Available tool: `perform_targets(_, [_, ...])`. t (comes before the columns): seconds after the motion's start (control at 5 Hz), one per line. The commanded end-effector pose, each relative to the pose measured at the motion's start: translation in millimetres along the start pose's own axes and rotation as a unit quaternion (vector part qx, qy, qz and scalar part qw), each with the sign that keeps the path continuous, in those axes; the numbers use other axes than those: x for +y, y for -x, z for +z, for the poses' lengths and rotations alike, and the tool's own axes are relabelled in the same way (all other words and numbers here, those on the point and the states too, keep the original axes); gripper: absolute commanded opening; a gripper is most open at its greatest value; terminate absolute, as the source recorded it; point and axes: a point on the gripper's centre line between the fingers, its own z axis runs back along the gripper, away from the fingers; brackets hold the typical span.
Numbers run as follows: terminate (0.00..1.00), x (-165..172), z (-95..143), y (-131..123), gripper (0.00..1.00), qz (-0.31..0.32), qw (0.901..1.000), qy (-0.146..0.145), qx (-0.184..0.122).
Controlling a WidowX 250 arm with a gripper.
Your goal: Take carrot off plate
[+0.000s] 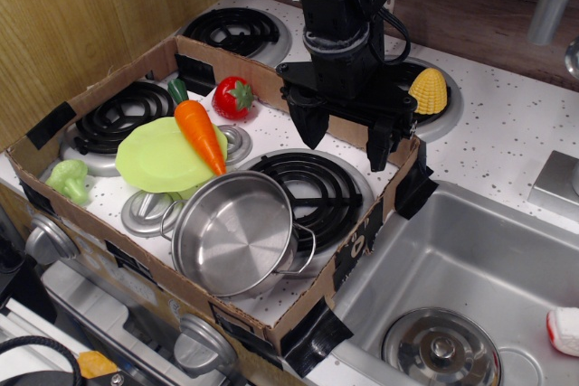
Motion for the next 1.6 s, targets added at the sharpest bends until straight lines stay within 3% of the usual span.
perform_targets(0.0, [0.0, 0, 0, 0, 1.0, 0.0, 1.0, 0.0, 0.0])
perform_targets(0.2, [0.0, 3, 10, -13, 1.0, 0.039, 0.9965, -0.057, -0.048])
perform_targets(0.6, [0.0, 26, 20, -28, 1.0, 0.113, 0.9824, -0.137, -0.057])
perform_targets(0.8, [0.0, 51, 19, -27, 1.0, 0.223, 0.9641, -0.144, 0.017])
perform_targets(1.4, [0.0, 112, 23, -9, 1.0, 0.359, 0.9081, -0.215, -0.02])
